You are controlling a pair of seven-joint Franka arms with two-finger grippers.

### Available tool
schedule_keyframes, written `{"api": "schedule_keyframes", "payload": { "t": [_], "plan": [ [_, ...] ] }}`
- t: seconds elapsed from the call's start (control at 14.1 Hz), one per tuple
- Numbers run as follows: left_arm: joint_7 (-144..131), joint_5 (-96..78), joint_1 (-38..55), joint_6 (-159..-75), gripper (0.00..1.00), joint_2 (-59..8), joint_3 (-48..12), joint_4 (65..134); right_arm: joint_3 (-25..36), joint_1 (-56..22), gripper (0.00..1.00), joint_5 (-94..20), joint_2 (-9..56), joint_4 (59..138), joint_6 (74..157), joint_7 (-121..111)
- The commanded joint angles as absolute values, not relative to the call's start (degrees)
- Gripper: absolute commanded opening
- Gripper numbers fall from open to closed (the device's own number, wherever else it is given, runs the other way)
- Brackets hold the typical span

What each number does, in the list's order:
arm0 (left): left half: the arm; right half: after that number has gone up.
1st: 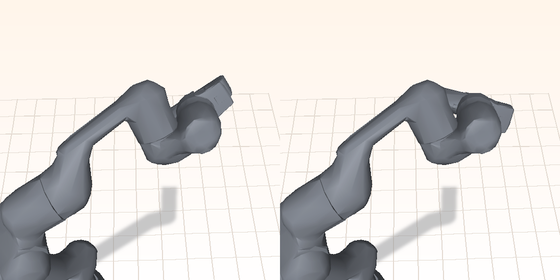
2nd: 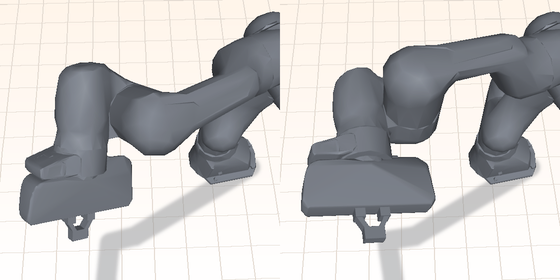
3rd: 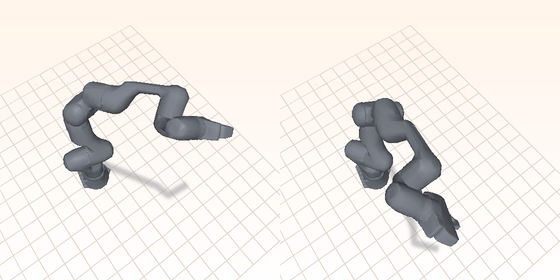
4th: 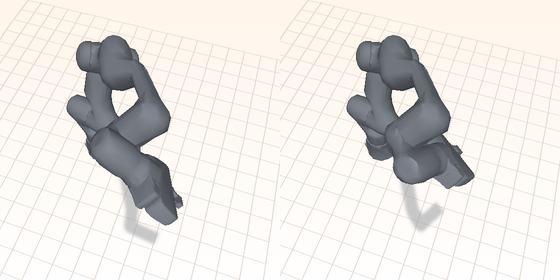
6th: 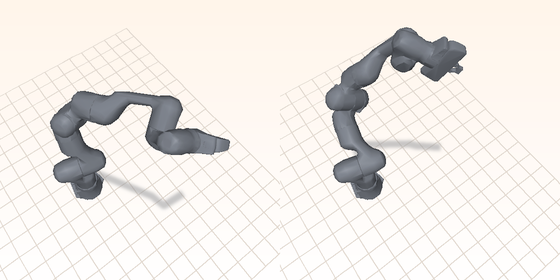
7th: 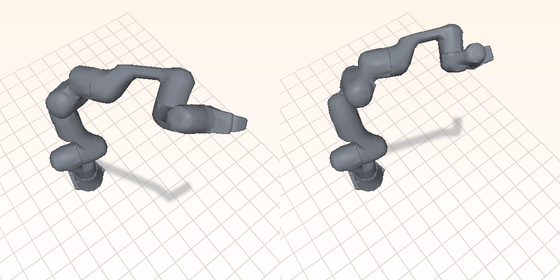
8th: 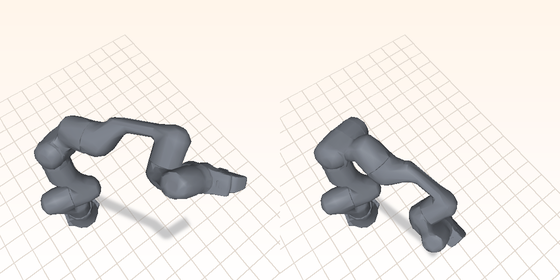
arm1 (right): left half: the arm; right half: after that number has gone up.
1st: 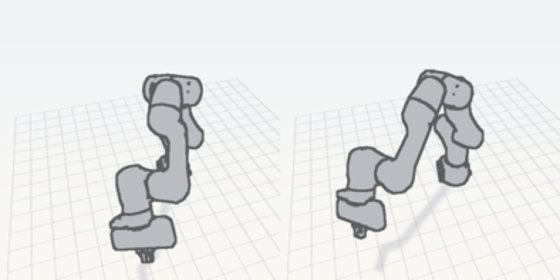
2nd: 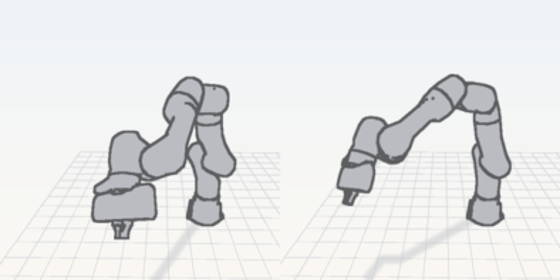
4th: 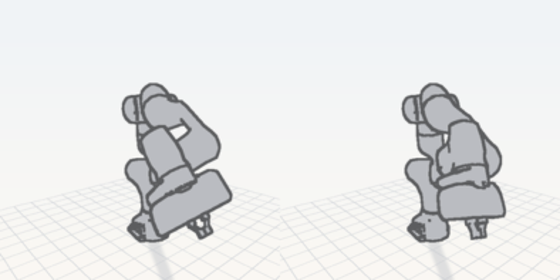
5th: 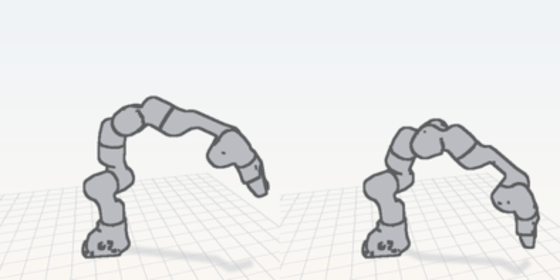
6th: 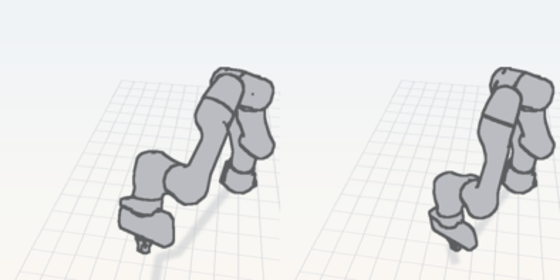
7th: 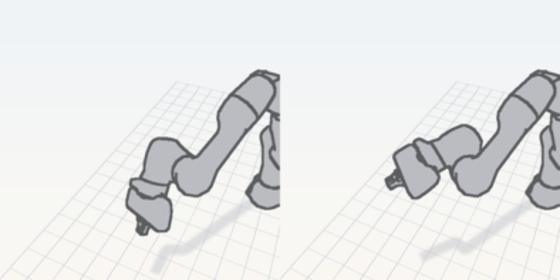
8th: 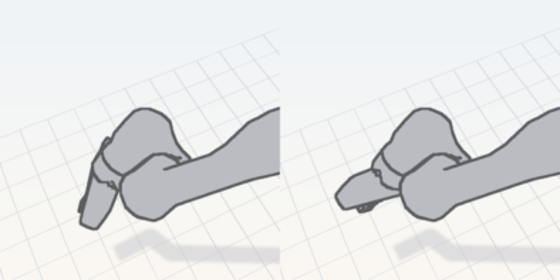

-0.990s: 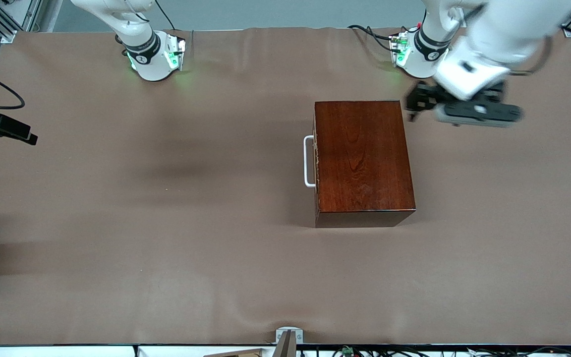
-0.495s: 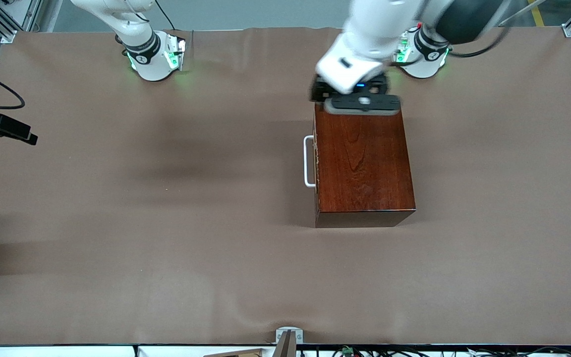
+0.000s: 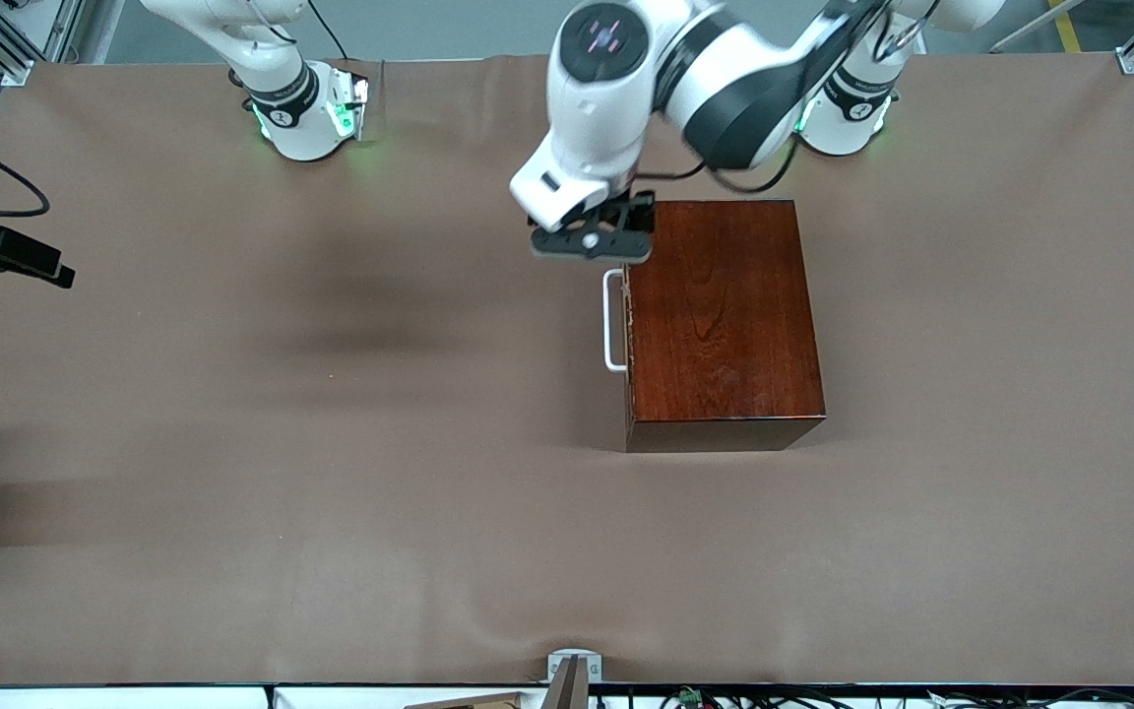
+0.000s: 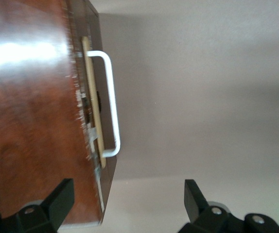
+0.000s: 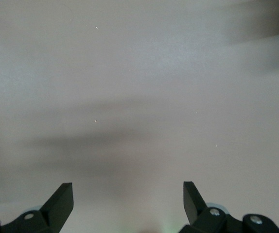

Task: Open drawer, take yellow block, close drawer
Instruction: 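Reach the left gripper to the white drawer handle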

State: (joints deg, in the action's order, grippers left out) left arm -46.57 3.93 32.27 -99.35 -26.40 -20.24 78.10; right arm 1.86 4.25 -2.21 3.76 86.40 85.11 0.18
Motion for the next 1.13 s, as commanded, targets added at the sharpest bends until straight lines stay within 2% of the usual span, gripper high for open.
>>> {"api": "schedule_keyframes", "payload": {
  "t": [0.0,0.35,1.06],
  "plan": [
    [-47.5,7.5,35.0,-101.1,1.0,-31.1,-19.7,75.7,1.7,4.4,1.0,-2.4,4.0,85.6,84.9,1.0],
    [-50.0,16.2,37.5,-101.4,1.0,-35.5,-19.8,75.9,1.7,4.4,1.0,-2.4,4.0,85.6,84.9,1.0],
    [-52.3,17.5,38.0,-101.0,1.0,-40.0,-17.7,76.3,1.7,4.4,1.0,-2.4,4.0,85.6,84.9,1.0]
  ]
}}
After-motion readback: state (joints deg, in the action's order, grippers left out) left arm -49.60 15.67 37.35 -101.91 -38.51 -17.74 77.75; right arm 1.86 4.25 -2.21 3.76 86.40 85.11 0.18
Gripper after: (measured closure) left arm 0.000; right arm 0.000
